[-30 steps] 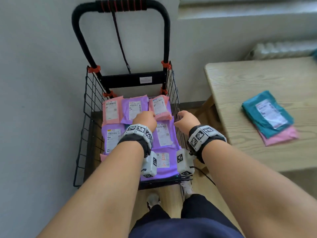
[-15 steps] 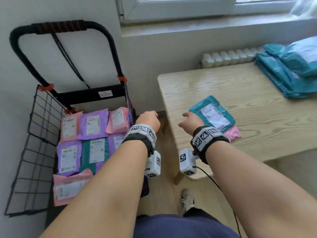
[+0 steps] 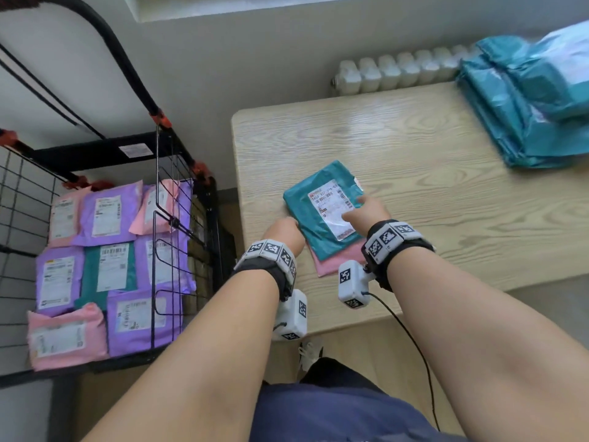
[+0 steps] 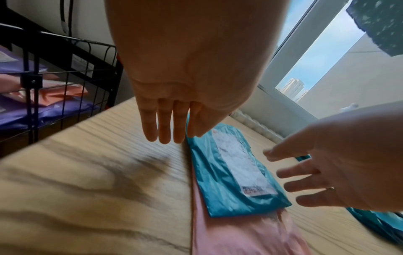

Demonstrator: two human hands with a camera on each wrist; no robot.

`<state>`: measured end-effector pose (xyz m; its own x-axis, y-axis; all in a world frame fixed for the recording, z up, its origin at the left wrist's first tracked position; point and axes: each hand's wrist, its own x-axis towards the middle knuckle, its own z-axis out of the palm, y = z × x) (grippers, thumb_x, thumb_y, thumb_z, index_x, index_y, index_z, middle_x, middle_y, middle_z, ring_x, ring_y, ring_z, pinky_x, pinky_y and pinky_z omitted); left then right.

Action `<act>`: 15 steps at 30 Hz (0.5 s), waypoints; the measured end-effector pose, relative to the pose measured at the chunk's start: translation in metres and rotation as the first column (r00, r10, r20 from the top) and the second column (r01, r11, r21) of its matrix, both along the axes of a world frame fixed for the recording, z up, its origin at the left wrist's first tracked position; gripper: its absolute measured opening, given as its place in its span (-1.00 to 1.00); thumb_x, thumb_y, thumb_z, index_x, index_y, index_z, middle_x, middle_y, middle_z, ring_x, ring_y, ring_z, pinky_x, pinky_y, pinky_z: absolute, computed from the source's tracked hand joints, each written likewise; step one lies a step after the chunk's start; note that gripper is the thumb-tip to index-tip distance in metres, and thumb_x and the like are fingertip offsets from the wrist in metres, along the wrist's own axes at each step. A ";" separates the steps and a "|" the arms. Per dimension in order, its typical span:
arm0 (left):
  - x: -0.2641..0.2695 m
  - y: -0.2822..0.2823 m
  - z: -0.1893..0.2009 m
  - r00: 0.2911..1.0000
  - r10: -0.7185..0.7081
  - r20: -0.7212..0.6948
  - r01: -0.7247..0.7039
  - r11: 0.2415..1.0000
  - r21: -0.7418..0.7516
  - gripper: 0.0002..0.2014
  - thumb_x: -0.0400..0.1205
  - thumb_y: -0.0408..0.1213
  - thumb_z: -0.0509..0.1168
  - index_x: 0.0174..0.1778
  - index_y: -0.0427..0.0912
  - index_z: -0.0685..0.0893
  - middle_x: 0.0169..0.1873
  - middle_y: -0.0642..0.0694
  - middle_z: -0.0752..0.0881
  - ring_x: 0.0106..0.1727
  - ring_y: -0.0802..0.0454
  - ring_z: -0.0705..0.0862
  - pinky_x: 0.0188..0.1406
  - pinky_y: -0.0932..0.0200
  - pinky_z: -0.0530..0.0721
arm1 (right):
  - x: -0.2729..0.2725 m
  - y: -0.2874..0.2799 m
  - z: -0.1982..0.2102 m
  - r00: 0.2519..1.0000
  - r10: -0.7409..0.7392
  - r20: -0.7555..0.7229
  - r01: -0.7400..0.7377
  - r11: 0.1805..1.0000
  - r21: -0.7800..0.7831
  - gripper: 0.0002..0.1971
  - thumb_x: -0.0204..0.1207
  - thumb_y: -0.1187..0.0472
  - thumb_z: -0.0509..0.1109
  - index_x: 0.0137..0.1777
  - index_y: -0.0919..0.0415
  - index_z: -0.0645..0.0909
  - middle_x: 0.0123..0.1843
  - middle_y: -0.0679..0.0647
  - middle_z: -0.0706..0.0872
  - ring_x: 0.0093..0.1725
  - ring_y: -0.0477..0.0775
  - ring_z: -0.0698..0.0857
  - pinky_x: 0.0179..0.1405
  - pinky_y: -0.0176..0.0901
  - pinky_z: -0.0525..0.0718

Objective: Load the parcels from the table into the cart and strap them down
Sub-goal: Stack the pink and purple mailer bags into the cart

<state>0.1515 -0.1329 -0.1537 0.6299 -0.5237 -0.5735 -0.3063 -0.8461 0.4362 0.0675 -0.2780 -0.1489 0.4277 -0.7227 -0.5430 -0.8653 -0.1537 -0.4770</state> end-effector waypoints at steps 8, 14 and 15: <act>-0.010 -0.024 -0.018 0.969 0.236 -0.071 -0.238 0.971 -0.030 -0.73 0.62 -0.30 0.17 0.21 -0.21 0.61 0.12 -0.23 0.71 0.10 -0.22 0.68 0.04 0.07 0.58 | -0.007 -0.025 -0.027 0.997 0.020 -0.076 -0.021 1.000 -0.022 -0.74 0.35 0.23 0.34 0.05 0.14 0.64 -0.04 0.14 0.75 0.01 0.25 0.71 0.09 0.02 0.67; -0.007 -0.027 -0.021 0.894 0.445 -0.059 -0.448 0.892 -0.068 -0.70 0.55 -0.32 0.31 0.21 -0.20 0.58 0.01 -0.14 0.73 -0.08 -0.12 0.67 -0.17 0.14 0.54 | -0.007 -0.031 -0.020 0.998 -0.023 -0.056 0.020 0.998 -0.066 -0.78 0.38 0.28 0.25 -0.10 0.12 0.71 -0.11 0.12 0.77 -0.01 0.26 0.69 0.22 0.16 0.62; -0.006 -0.027 -0.020 0.871 0.487 -0.068 -0.491 0.868 -0.075 -0.68 0.55 -0.34 0.32 0.24 -0.21 0.58 0.03 -0.15 0.73 -0.04 -0.13 0.69 -0.16 0.14 0.55 | -0.007 -0.030 -0.015 0.999 -0.029 -0.038 0.026 0.998 -0.063 -0.77 0.40 0.31 0.23 -0.12 0.14 0.72 -0.12 0.13 0.77 -0.03 0.26 0.70 0.22 0.15 0.63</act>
